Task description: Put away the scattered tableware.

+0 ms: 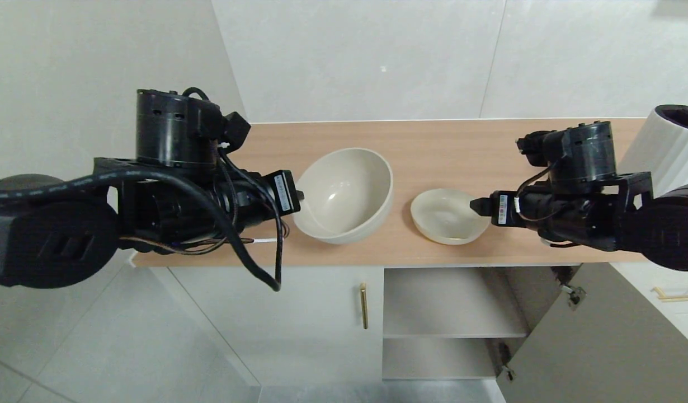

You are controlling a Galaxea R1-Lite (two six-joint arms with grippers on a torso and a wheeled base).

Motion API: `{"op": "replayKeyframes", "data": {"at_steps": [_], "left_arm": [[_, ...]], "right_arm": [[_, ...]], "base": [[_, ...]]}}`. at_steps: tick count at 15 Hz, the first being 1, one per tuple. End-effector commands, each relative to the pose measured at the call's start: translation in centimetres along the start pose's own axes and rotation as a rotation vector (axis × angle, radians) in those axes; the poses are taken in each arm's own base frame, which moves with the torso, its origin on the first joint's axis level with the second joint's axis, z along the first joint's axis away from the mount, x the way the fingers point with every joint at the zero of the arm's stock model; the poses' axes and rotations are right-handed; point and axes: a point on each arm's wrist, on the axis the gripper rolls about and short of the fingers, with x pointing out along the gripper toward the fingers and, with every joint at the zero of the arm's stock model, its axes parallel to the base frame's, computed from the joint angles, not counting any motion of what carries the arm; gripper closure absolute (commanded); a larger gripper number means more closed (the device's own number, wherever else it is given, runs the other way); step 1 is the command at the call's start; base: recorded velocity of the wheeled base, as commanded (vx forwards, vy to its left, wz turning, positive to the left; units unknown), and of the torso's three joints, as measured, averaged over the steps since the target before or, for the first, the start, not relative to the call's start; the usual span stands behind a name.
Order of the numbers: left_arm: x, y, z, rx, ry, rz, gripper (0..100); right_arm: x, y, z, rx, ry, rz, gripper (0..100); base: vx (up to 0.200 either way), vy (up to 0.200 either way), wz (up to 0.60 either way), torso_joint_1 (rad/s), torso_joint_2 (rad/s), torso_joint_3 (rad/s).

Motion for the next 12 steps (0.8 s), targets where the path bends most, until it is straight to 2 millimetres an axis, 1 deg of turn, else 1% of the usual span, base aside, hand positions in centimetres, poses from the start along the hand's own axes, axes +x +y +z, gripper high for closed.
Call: {"op": "replayKeyframes", "data": {"at_steps": [1,2,4,8,9,10,12], "left_arm": [[-1.4,-0.2,0.4,-0.002,-0.022,-0.02,100],[-1.4,-0.2,0.5,-0.002,-0.024,-0.021,100],[-1.4,-0.1,0.4,-0.002,-0.022,-0.02,100],[-1.4,-0.1,0.5,-0.002,-0.023,-0.019,100],[-1.4,-0.1,0.4,-0.002,-0.022,-0.02,100],[-1.5,-0.2,0.5,-0.002,-0.024,-0.021,100],[-1.5,-0.2,0.5,-0.002,-0.024,-0.021,100]], "right_arm": [[2.0,0.5,-1.3,-0.011,0.029,-0.011,0],[2.8,0.7,-1.8,-0.016,0.037,-0.024,0],[3.7,1.0,-2.2,-0.015,0.037,-0.029,0],[4.1,1.1,-2.3,0.006,0.036,-0.036,0],[4.1,1.1,-2.2,0.011,0.033,-0.033,100],[4.1,1.2,-2.1,0.039,0.027,-0.029,100],[4.0,1.2,-2.1,0.044,0.025,-0.027,100]], "base": [[0.0,0.0,0.0,0.0,0.0,0.0],[0.0,0.0,0.0,0.0,0.0,0.0],[0.0,0.0,0.0,0.0,0.0,0.0],[0.0,0.0,0.0,0.0,0.0,0.0],[0.0,0.0,0.0,0.0,0.0,0.0],[0.0,0.0,0.0,0.0,0.0,0.0],[0.0,0.0,0.0,0.0,0.0,0.0]]}}
